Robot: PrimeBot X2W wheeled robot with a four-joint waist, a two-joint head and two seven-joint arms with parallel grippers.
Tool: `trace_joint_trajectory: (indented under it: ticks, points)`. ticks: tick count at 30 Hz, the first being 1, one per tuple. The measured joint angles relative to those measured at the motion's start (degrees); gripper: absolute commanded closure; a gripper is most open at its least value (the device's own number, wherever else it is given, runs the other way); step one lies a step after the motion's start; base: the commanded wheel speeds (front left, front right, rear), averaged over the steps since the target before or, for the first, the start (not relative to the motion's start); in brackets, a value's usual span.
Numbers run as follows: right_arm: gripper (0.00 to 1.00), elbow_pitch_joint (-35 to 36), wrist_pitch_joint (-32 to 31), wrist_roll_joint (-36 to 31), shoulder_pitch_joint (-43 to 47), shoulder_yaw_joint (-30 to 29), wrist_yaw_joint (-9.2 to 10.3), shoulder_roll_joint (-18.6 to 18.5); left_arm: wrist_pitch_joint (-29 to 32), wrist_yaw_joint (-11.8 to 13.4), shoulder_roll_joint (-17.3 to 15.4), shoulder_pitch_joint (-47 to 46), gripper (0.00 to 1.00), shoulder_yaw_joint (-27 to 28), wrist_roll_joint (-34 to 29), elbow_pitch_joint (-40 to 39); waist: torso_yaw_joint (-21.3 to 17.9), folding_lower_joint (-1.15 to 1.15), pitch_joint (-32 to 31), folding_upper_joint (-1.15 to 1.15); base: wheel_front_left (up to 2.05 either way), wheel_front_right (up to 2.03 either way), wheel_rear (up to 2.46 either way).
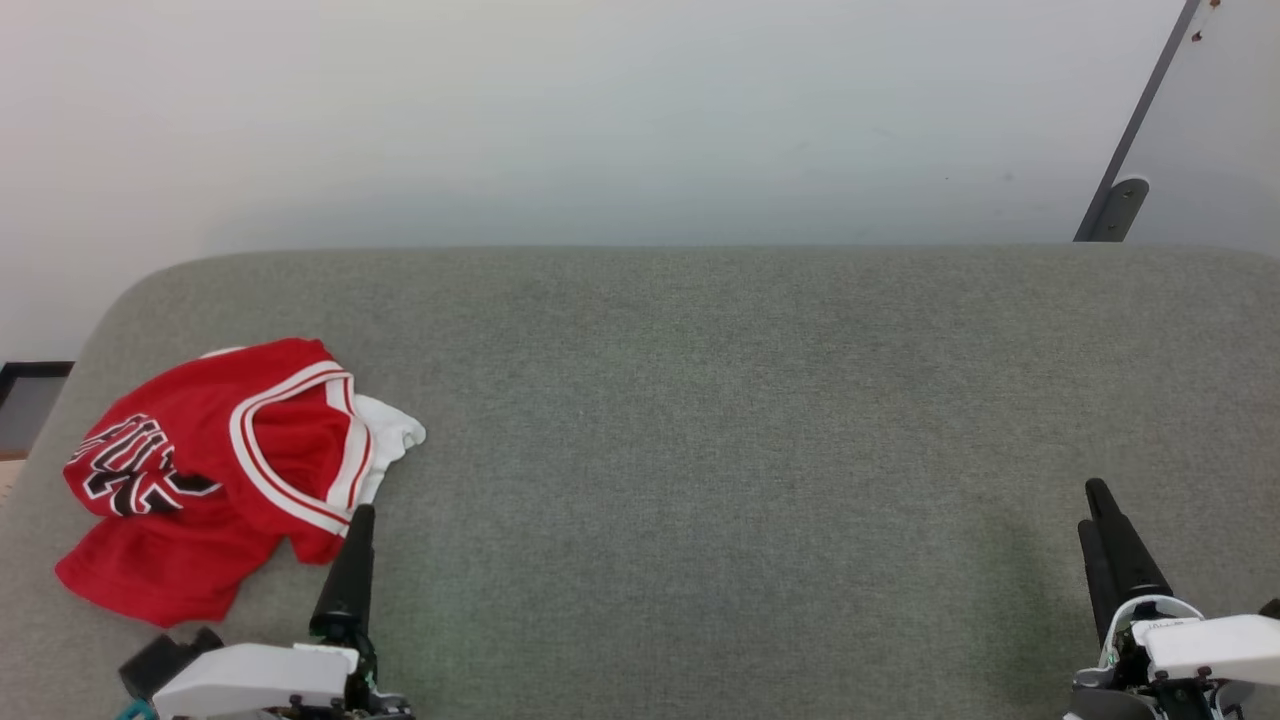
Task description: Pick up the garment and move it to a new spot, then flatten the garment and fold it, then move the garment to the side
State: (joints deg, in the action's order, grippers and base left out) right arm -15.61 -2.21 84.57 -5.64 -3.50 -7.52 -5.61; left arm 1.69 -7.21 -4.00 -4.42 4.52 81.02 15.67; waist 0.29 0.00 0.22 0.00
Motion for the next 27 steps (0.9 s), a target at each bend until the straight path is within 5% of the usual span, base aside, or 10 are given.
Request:
trace_joint_trajectory:
  ticks: [27]
  points:
    - [0.00,-0.4,6.3,-29.5,-3.2,3.0,0.00,-3.0,-5.8,1.2,-0.2,0.1,0.00,-0.8,-33.2,-2.7,0.3,0.00,-0.1,0.00,0.00,0.00,0.00]
